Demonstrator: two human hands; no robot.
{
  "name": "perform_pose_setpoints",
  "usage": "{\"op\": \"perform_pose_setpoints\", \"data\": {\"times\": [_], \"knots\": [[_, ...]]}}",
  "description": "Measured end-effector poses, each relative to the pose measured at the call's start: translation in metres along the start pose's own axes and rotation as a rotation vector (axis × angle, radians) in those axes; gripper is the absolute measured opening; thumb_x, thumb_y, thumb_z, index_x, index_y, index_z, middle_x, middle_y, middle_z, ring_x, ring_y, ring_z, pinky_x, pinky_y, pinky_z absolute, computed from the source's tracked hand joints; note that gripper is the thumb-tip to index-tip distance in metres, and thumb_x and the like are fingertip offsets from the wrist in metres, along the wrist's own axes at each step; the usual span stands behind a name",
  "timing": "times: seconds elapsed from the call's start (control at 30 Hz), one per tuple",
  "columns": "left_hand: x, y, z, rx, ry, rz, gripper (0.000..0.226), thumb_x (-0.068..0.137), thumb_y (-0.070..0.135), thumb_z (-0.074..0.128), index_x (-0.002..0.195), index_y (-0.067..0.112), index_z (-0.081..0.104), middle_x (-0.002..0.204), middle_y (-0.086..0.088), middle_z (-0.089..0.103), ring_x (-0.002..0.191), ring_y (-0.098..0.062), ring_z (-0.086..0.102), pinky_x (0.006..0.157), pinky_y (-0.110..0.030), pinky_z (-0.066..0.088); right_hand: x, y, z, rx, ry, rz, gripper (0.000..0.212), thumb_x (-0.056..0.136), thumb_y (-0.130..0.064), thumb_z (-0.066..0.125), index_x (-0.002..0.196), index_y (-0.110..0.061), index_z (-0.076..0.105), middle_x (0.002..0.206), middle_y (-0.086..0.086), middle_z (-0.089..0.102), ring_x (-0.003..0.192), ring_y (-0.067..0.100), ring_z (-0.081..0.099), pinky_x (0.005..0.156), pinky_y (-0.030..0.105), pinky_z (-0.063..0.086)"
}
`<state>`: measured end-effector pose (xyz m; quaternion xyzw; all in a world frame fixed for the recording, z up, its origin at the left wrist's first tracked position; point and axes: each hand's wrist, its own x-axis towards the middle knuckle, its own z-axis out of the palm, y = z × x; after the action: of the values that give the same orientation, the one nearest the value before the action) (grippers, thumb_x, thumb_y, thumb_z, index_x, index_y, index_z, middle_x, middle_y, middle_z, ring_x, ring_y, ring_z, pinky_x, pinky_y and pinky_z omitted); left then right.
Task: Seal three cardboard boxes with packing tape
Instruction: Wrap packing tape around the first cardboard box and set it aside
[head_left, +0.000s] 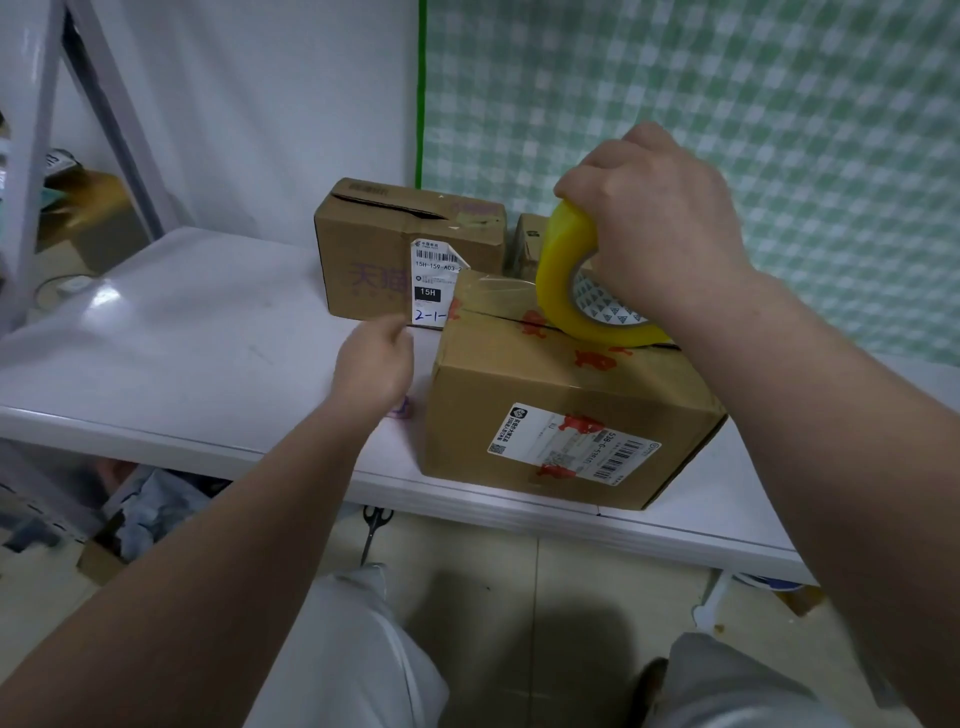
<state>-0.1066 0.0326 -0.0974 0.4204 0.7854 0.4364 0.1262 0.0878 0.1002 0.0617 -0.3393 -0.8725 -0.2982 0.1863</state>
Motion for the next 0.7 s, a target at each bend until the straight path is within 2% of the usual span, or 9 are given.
{"op": "perform_pose_setpoints", "data": {"times": [0.03,0.1,0.2,0.27,0.33,0.4,0.5,0.57,0.7], "knots": [[0.001,0.015,-0.009,-0.233,-0.015,-0.013,0.035,0.093,0.021,0.048,0.123,0.008,0.061,0.120,0.000,0.061,0.111,-0.022,0.054,0.094,-0.026,0.043,-0.001,0.000,0.001,0.002,0.015,0.001,0.039,0.079,0.011,0.057,0.113,-0.009,0.063,0.109,0.008,0.061,0.109,0.029,0.046,0.060,0.035,0.033],[0.002,0.041,-0.021,-0.532,-0.213,-0.038,0.052,0.083,0.036,0.059,0.132,0.018,0.056,0.131,0.009,0.056,0.118,-0.012,0.054,0.105,-0.034,0.041,-0.003,-0.001,0.002,-0.004,0.043,0.013,0.039,0.079,0.011,0.056,0.112,-0.008,0.063,0.111,0.009,0.061,0.112,0.029,0.045,0.060,0.034,0.029],[-0.007,0.059,-0.022,-0.503,-0.475,-0.005,0.042,0.076,0.032,0.071,0.115,0.024,0.056,0.113,0.010,0.062,0.097,0.000,0.063,0.093,-0.030,0.050,-0.006,-0.002,0.007,0.018,0.137,0.039,0.041,0.071,0.013,0.058,0.107,-0.006,0.065,0.108,0.010,0.063,0.111,0.031,0.048,0.059,0.033,0.028],[-0.013,0.062,-0.020,-0.456,-0.508,-0.051,0.047,0.068,0.033,0.072,0.110,0.019,0.055,0.109,-0.002,0.067,0.098,-0.015,0.067,0.091,-0.041,0.053,-0.012,0.000,0.011,0.140,0.232,0.080,0.049,0.065,0.014,0.061,0.109,-0.006,0.066,0.108,0.011,0.064,0.109,0.036,0.051,0.058,0.033,0.032],[-0.018,0.059,-0.019,-0.580,-0.564,-0.166,0.036,0.082,0.023,0.068,0.115,0.014,0.057,0.112,-0.010,0.068,0.100,-0.025,0.067,0.089,-0.040,0.054,-0.021,0.008,0.014,0.364,0.273,0.195,0.060,0.069,0.009,0.062,0.125,-0.012,0.060,0.120,0.010,0.061,0.117,0.035,0.048,0.072,0.033,0.039],[-0.018,0.053,-0.020,-0.655,-0.618,-0.271,0.020,0.092,0.021,0.060,0.111,0.014,0.061,0.100,-0.007,0.072,0.090,-0.023,0.067,0.082,-0.034,0.053,-0.034,0.019,0.019,0.592,0.247,0.376,0.065,0.077,-0.005,0.064,0.138,-0.020,0.049,0.129,0.004,0.057,0.121,0.025,0.047,0.088,0.022,0.032],[-0.021,0.048,-0.022,-0.613,-0.640,-0.308,0.015,0.091,0.033,0.060,0.097,0.020,0.064,0.069,0.004,0.068,0.068,-0.018,0.056,0.060,-0.025,0.033,-0.057,0.028,0.030,0.915,0.161,0.673,0.061,0.080,-0.020,0.070,0.136,-0.028,0.047,0.106,-0.011,0.062,0.095,0.008,0.057,0.075,0.004,0.036],[-0.020,0.048,-0.022,-0.596,-0.626,-0.364,0.021,0.085,0.037,0.065,0.098,0.020,0.065,0.073,0.003,0.069,0.075,-0.020,0.058,0.061,-0.027,0.032,-0.070,0.028,0.043,1.104,0.031,0.773,0.041,0.080,-0.026,0.072,0.119,-0.030,0.056,0.090,-0.017,0.061,0.087,0.009,0.060,0.068,0.009,0.042],[-0.022,0.051,-0.022,-0.589,-0.512,-0.346,0.059,0.054,0.045,0.080,0.106,0.021,0.068,0.100,0.000,0.072,0.103,-0.025,0.064,0.087,-0.035,0.043,-0.074,0.029,0.052,1.297,-0.042,0.825,0.021,0.077,-0.030,0.075,0.093,-0.034,0.061,0.099,-0.003,0.069,0.094,0.019,0.066,0.083,0.041,0.055]]}}
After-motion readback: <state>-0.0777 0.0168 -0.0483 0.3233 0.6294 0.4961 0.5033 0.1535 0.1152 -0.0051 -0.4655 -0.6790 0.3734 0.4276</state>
